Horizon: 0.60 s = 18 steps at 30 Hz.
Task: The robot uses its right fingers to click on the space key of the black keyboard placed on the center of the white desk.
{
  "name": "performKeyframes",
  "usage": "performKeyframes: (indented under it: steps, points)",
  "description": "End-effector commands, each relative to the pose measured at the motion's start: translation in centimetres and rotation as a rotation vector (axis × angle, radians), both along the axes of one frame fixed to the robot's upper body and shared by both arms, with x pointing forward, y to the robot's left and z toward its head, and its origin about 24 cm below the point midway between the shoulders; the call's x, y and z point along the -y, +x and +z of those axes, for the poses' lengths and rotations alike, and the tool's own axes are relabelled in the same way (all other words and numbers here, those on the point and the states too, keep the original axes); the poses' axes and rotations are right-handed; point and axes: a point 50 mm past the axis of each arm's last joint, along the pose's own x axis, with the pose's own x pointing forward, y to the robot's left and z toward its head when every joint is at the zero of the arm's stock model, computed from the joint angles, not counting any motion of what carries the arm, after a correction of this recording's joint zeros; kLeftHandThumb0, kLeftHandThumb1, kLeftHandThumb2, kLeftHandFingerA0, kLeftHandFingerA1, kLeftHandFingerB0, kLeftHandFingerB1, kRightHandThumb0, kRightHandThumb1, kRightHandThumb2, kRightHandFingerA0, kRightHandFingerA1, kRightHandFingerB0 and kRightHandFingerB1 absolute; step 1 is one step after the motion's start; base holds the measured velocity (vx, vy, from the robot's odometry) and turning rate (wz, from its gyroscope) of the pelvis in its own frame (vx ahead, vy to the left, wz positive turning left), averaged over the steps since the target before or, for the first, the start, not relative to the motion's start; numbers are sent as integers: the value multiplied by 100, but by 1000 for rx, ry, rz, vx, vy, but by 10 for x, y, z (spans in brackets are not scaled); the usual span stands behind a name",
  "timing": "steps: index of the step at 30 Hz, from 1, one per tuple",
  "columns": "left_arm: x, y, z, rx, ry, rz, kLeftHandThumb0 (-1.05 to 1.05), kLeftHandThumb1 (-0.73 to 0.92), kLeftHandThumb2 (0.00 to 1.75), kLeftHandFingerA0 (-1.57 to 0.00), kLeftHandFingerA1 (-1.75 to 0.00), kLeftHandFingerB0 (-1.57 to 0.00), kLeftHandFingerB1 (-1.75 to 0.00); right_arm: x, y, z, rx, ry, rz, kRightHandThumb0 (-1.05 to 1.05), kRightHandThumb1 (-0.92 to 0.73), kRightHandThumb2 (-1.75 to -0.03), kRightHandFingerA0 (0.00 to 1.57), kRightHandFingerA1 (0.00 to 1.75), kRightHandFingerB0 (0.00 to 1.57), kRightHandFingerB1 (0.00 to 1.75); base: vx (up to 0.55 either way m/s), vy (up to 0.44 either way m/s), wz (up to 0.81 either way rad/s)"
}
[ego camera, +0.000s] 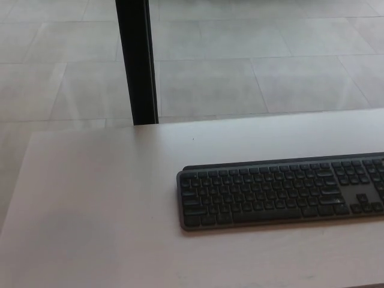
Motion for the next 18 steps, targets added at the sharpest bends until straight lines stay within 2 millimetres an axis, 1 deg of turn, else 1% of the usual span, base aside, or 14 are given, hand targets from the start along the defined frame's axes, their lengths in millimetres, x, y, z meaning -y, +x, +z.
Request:
performKeyframes:
  steps: [1,2,3,6,8,9,10,11,13,14,15,16,17,18]
  points:
    - [-29,-10,21,195,16,284,-39,55,56,-83,-86,-73,-55,51,-8,45,314,-19,-446,-50,-48,-56,85,78,66,65,0,0,0]
    - [-29,-10,20,194,15,286,-39,55,56,-83,-86,-73,-55,52,-8,46,318,-22,-454,-50,-48,-56,85,78,66,65,0,0,0]
    - [-29,-11,20,184,17,283,-41,55,57,-88,-96,-72,-55,61,-6,57,382,-28,-533,-50,-48,-60,87,90,66,71,0,0,0]
    - [-29,-11,20,202,11,302,-38,55,56,-85,-90,-77,-57,75,-2,74,448,-28,-614,-54,-51,-64,88,89,60,75,0,0,0]
    - [-29,-11,20,202,13,302,-40,56,57,-87,-92,-76,-57,83,1,85,482,-26,-643,-52,-56,-62,88,88,60,73,0,0,0]
    - [-29,-11,20,201,12,300,-38,55,56,-85,-94,-75,-57,89,6,98,519,-39,-662,-55,-57,-64,89,90,59,77,0,0,0]
    - [-29,-12,20,199,11,298,-39,55,57,-86,-95,-74,-57,95,12,110,551,-51,-666,-55,-62,-63,82,90,59,74,0,0,0]
    - [-29,-11,20,207,5,307,-41,55,57,-86,-94,-74,-58,100,21,127,596,-63,-689,-60,-56,-63,88,88,68,76,0,0,0]
    - [-29,-11,20,211,2,311,-41,55,57,-86,-94,-74,-58,102,25,133,612,-65,-703,-60,-56,-63,88,88,68,76,0,0,0]
    - [-29,-11,20,207,7,309,-39,55,56,-84,-94,-75,-57,103,35,146,696,-61,-676,-56,-54,-61,81,82,65,72,0,0,0]
    - [-29,-10,19,206,10,308,-39,55,56,-84,-94,-75,-57,104,39,152,731,-59,-666,-56,-54,-61,81,82,65,72,0,0,0]
    - [-29,-11,19,194,15,302,-41,55,57,-86,-93,-75,-57,103,51,167,765,-66,-641,-57,-57,-56,86,70,68,60,0,0,0]
    - [-28,-11,19,193,13,302,-44,55,57,-87,-90,-75,-58,100,61,181,809,-80,-605,-71,-39,-83,104,70,80,59,0,0,0]
    - [-28,-10,19,196,13,299,-41,56,57,-86,-90,-74,-58,97,70,191,836,-87,-578,-52,-59,-57,93,68,70,55,0,0,0]
